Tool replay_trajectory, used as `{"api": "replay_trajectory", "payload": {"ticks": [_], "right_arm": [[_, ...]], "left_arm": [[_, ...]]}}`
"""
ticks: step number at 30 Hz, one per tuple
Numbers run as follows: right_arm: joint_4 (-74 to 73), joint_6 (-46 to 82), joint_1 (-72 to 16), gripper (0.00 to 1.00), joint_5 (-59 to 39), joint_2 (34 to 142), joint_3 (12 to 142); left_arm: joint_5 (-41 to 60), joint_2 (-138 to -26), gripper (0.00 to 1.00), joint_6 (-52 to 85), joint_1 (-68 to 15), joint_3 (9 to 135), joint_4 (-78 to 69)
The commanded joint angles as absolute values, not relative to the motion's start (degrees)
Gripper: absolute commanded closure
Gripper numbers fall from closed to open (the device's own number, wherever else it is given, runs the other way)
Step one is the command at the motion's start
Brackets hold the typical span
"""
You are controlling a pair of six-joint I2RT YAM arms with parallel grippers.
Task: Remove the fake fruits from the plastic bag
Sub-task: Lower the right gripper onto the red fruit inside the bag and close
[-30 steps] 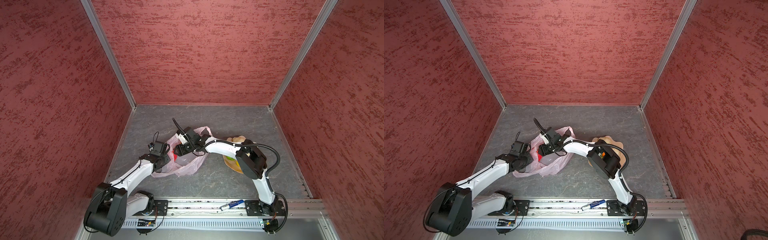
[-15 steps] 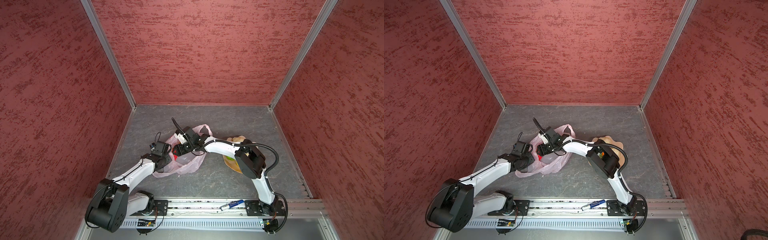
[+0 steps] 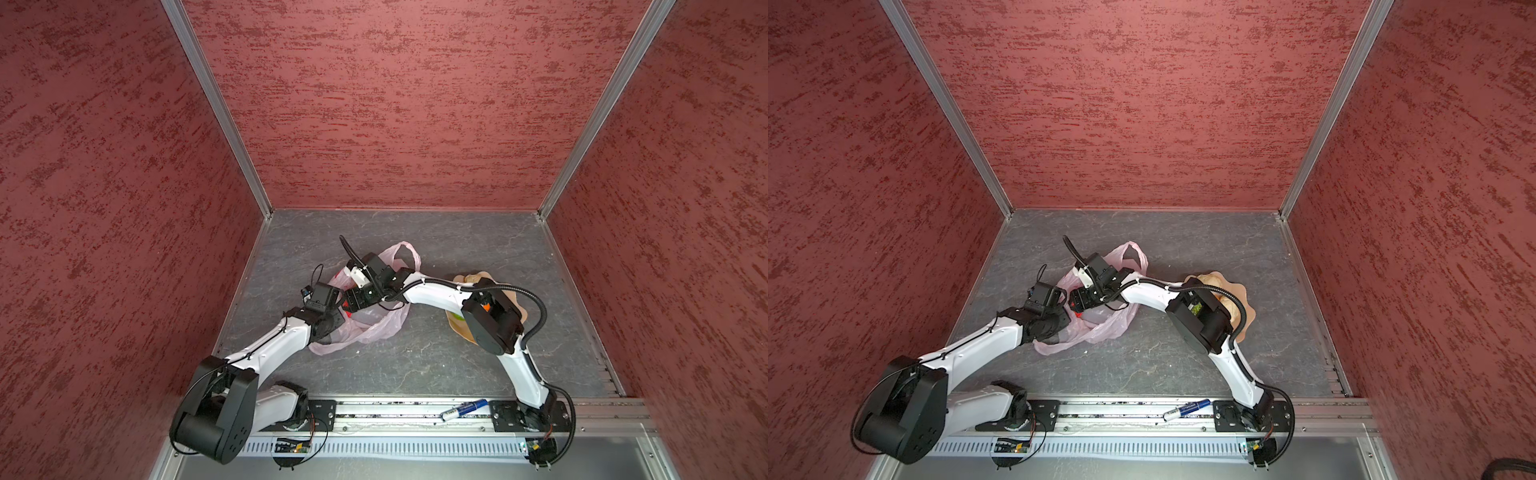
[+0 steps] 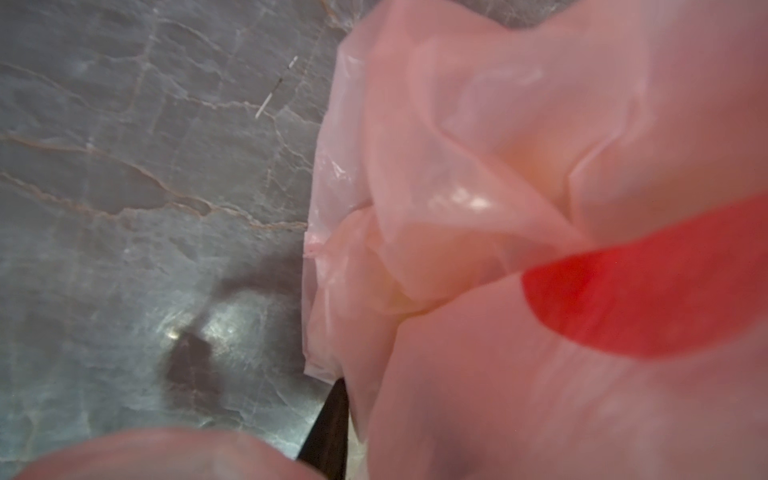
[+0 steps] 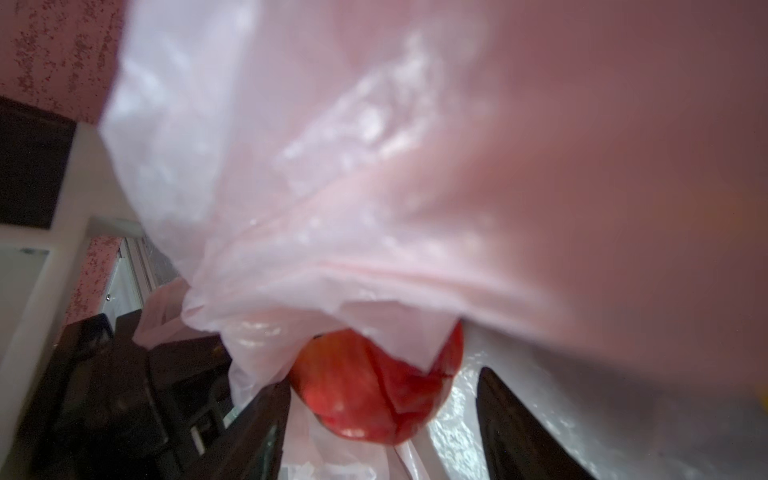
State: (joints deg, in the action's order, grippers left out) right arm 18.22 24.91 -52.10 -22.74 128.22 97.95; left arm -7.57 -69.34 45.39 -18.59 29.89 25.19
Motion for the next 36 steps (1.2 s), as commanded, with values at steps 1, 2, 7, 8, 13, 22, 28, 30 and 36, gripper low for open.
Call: {"api": "replay_trajectory", "payload": {"ticks": [1,2,7,8,13,22,28,30,36], "right_arm": [[17.2,25.9,-52.6,0.28,-23.4,130.3,100.4],[17.1,26.3,-52.6,0.27,-23.4,130.7,100.9],[16.9,28.0,-52.6,0.27,-22.9,132.7,102.8],[16.8,28.2,-52.6,0.28,-22.5,132.9,103.0],[16.6,28.8,-52.6,0.34,-20.0,132.9,103.0],[16.0,29.2,-52.2,0.49,-18.7,130.6,100.8],[18.3,27.6,-52.2,0.53,-17.5,126.6,99.2],[19.8,26.9,-52.2,0.53,-16.6,125.5,99.0],[22.7,26.0,-52.3,0.55,-14.6,122.4,98.3]], "left_arm": [[-7.5,-69.3,0.73,45.2,-19.2,30.6,24.0],[-7.5,-69.3,0.73,45.2,-19.4,30.7,24.0],[-7.7,-69.2,0.73,45.0,-19.5,31.3,24.5],[-7.7,-69.1,0.73,45.0,-19.7,31.4,24.6],[-7.8,-68.4,0.73,44.9,-19.6,31.6,25.3],[-8.9,-64.9,0.73,45.2,-19.0,32.1,28.6],[-10.0,-63.0,0.73,45.1,-18.4,33.0,30.1],[-10.3,-62.5,0.73,45.1,-18.4,33.2,30.4],[-10.7,-61.5,0.72,45.2,-17.8,33.5,30.8]]}}
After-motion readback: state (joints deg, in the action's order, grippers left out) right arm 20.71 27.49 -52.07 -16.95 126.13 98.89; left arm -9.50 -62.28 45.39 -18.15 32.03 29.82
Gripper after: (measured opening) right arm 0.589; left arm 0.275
